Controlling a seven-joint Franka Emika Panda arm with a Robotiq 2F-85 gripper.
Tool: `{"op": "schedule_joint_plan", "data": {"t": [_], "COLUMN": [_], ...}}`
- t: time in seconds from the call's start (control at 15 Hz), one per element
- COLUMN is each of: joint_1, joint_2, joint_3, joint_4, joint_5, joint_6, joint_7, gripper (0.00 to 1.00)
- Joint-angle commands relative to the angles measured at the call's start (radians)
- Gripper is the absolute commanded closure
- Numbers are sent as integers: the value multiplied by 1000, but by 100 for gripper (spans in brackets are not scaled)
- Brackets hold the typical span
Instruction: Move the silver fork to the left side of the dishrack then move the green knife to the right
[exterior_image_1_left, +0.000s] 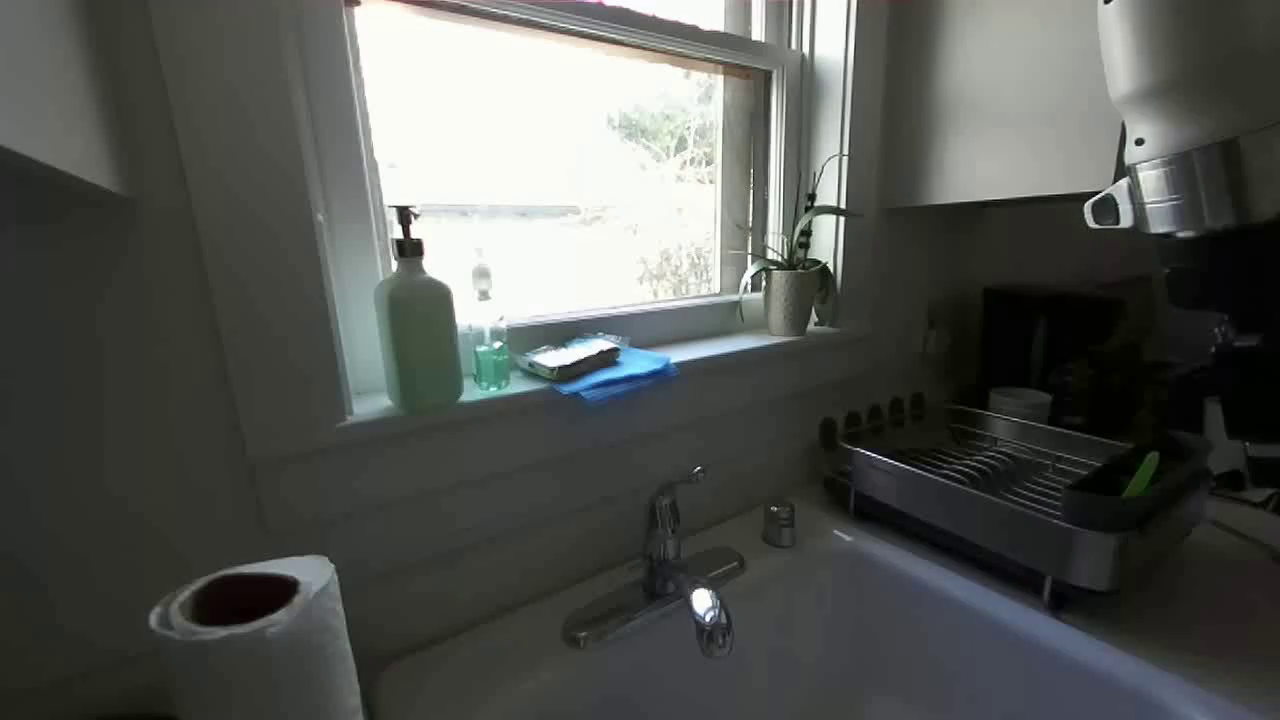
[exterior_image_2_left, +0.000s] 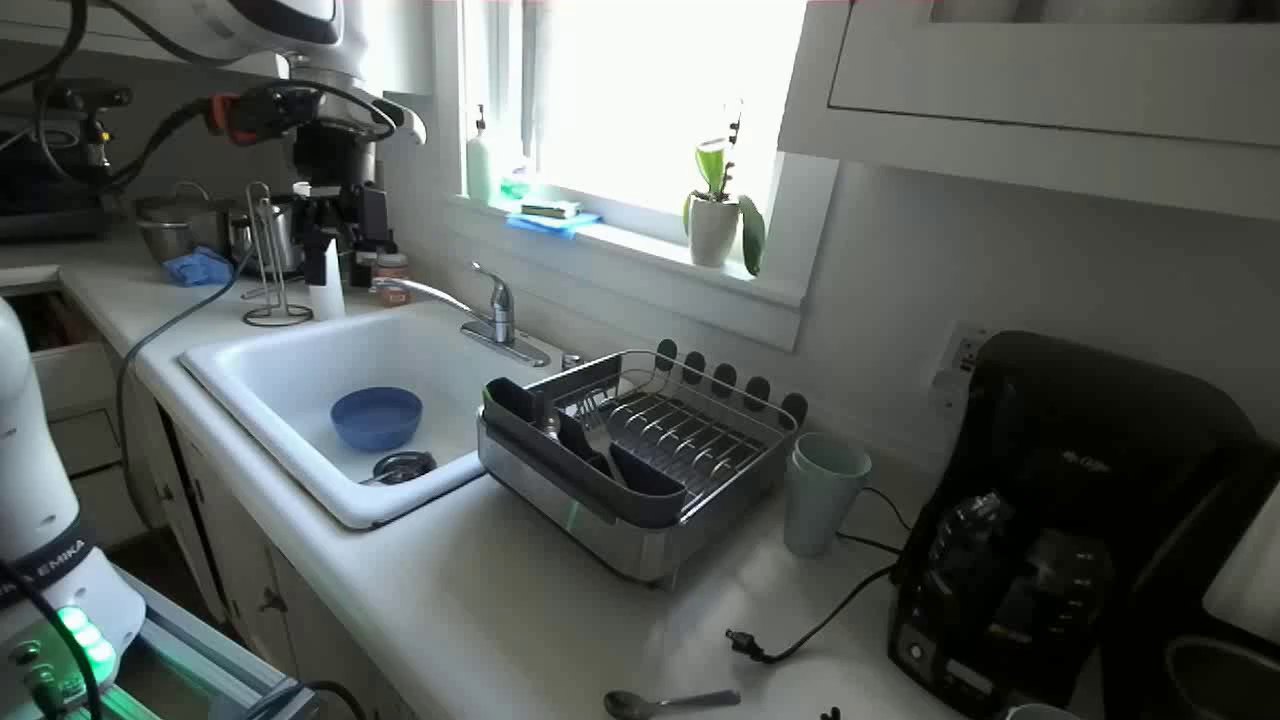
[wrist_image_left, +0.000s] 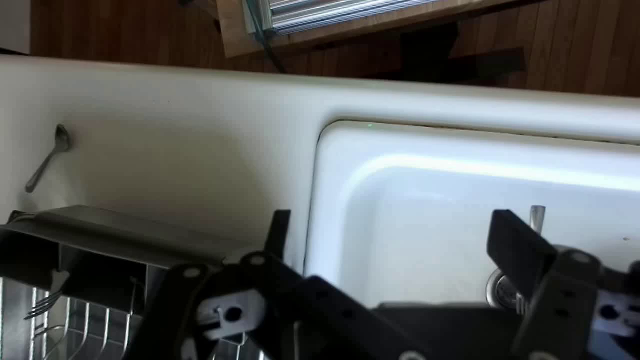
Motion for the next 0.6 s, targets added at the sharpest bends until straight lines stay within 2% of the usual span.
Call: {"op": "schedule_joint_plan", "data": {"t": [0.0, 0.27, 0.53], "joint_1": [21, 15, -19], "joint_2": [1, 0, -42], "joint_3": [-17, -34, -88], "joint_4": [2, -3, -47], "joint_5": [-8, -20, -173], "joint_6": [-4, 6, 102], "joint_7": [9, -14, -81], "gripper": [0, 0, 0]}}
